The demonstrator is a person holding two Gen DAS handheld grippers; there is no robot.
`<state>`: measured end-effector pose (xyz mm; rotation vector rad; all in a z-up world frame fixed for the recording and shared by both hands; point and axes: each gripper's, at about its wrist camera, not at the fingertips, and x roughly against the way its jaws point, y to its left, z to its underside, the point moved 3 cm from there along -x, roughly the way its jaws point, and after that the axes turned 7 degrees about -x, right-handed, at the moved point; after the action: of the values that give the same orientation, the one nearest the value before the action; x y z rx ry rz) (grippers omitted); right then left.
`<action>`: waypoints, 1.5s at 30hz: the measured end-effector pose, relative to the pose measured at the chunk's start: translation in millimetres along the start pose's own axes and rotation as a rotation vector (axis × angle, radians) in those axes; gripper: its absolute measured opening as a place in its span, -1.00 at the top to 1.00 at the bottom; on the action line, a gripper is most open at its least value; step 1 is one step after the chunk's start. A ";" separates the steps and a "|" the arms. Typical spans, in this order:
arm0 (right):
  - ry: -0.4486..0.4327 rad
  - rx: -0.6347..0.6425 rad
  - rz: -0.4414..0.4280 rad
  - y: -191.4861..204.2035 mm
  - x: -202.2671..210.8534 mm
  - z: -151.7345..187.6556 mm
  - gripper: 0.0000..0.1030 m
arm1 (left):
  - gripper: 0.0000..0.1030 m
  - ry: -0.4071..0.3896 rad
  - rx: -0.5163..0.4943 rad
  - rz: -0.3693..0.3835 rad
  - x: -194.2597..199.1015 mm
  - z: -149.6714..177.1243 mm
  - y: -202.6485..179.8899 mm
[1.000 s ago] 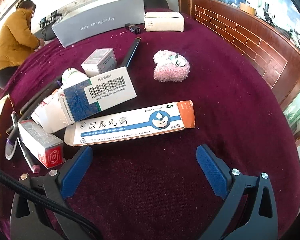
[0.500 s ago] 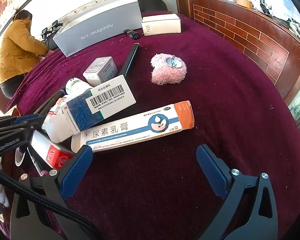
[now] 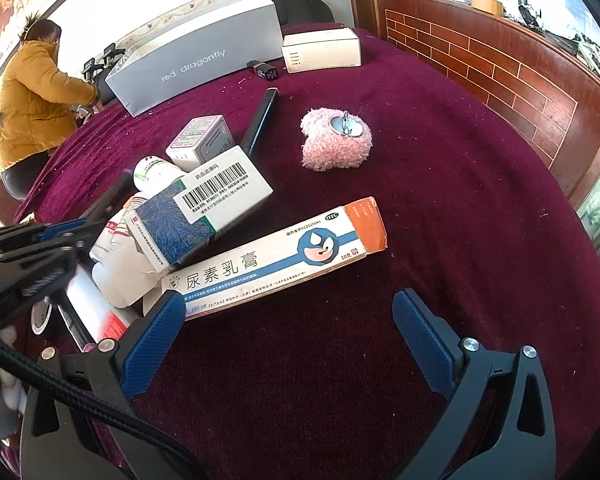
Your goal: Organize objects
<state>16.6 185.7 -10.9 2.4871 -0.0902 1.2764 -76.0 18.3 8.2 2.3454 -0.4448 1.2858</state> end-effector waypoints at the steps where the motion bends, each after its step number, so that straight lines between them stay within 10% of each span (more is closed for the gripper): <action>1: -0.001 -0.001 0.000 -0.2 0.0 0.0 -1.00 | 0.78 -0.023 0.017 0.004 8.8 2.9 4.0; 13: -0.002 0.004 0.025 1.6 -0.7 0.8 -1.00 | 0.77 -0.294 0.240 0.107 128.9 75.6 60.6; 22: -0.065 0.019 0.038 3.0 55.7 4.1 -0.97 | 0.77 -0.332 0.327 0.127 159.0 128.7 92.6; 30: -0.014 0.384 -0.167 123.7 78.8 22.6 -0.95 | 0.77 -0.332 0.392 0.148 153.9 157.5 101.1; 38: 0.100 0.658 -0.068 202.2 10.4 60.5 -0.20 | 0.77 -0.314 0.371 0.085 153.9 185.8 108.0; 45: 0.158 0.738 -0.042 203.6 -9.2 62.4 -0.09 | 0.77 -0.319 0.382 0.102 143.3 191.9 117.5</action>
<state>16.9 -26.9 3.6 2.9199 0.5683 1.7112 80.5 -190.7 63.1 2.9037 -0.4525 1.1207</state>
